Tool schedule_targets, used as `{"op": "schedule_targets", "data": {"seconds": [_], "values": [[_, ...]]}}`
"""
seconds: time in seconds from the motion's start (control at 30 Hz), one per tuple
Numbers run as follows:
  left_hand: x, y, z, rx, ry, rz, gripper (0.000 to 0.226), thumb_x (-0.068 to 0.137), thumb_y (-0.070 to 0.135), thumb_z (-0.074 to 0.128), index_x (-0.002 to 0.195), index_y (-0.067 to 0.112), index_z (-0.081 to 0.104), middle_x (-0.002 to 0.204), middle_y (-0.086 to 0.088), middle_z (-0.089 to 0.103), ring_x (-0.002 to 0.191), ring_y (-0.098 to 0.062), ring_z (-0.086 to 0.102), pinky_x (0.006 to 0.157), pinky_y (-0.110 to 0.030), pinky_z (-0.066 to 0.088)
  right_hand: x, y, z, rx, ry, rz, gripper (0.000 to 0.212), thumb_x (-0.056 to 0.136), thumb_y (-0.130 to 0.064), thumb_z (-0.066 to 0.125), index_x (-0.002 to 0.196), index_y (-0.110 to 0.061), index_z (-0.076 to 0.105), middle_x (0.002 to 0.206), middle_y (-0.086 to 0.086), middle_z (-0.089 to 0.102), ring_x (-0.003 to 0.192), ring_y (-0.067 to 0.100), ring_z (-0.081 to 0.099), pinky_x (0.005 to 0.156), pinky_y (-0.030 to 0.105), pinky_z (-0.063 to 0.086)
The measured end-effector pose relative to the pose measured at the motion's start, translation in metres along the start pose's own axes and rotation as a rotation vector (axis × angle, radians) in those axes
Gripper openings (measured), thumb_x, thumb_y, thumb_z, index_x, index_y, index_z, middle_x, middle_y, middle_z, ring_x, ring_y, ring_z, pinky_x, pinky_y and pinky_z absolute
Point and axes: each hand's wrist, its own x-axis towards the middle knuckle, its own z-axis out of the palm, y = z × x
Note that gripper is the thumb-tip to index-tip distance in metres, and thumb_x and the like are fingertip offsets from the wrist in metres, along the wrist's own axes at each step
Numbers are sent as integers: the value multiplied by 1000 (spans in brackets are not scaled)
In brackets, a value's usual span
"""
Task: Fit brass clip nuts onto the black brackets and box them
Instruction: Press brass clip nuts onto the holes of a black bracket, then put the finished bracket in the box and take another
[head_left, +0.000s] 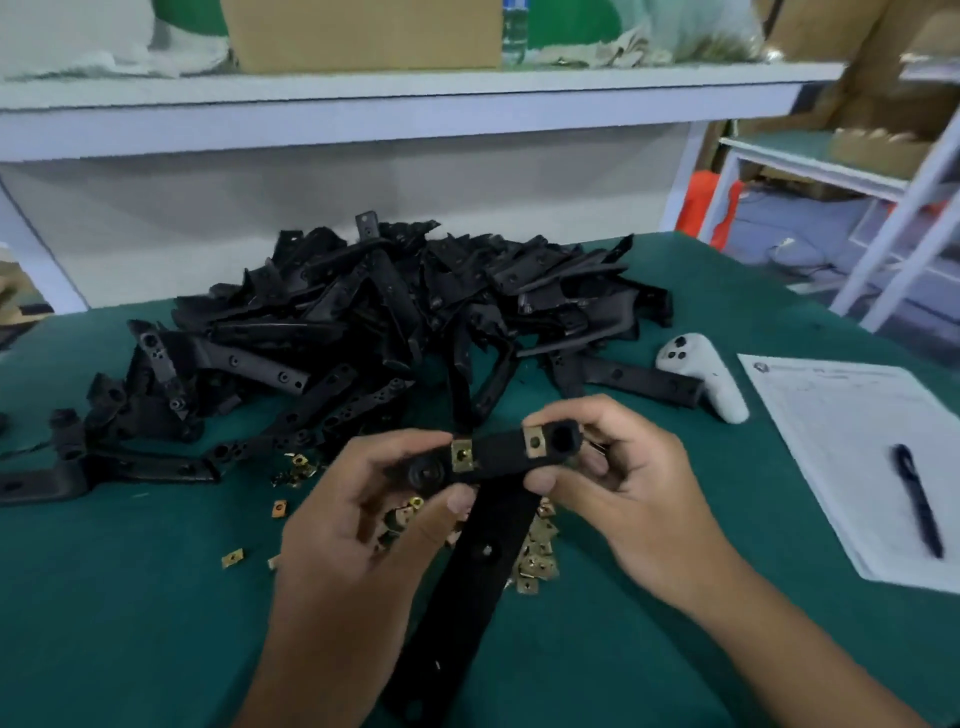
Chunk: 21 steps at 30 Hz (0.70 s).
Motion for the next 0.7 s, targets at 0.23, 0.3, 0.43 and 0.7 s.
{"op": "schedule_targets", "data": {"seconds": [0.23,0.3,0.43,0.7], "values": [[-23,31,96,233,-326,371,23,88,48,62,110,42,62,124,25,60,120,-2,56,102,-22,39,-113,-39,-104,-386,339,27,28,82,-45,78,108,-37,70,101,-18,55,94,10,56,80,16,38],[-39,39,140,227,-411,469,25,86,51,61,110,41,62,124,23,60,116,-6,56,103,-24,35,-158,-50,-138,-509,449,91,30,78,-42,81,106,-37,71,100,-14,56,97,12,57,84,20,41],[-83,54,223,134,-564,588,27,85,52,63,105,34,68,118,20,63,109,-11,58,99,-20,30,-244,-80,-189,-704,590,277,31,81,-58,74,107,-42,71,103,-19,54,105,14,57,89,25,44],[-158,86,313,128,-871,624,25,85,38,77,106,27,70,114,13,66,107,-17,63,93,-31,38,-352,-101,-226,-943,783,563,32,82,-53,75,111,-52,64,104,-22,55,109,5,54,92,25,44]]}}
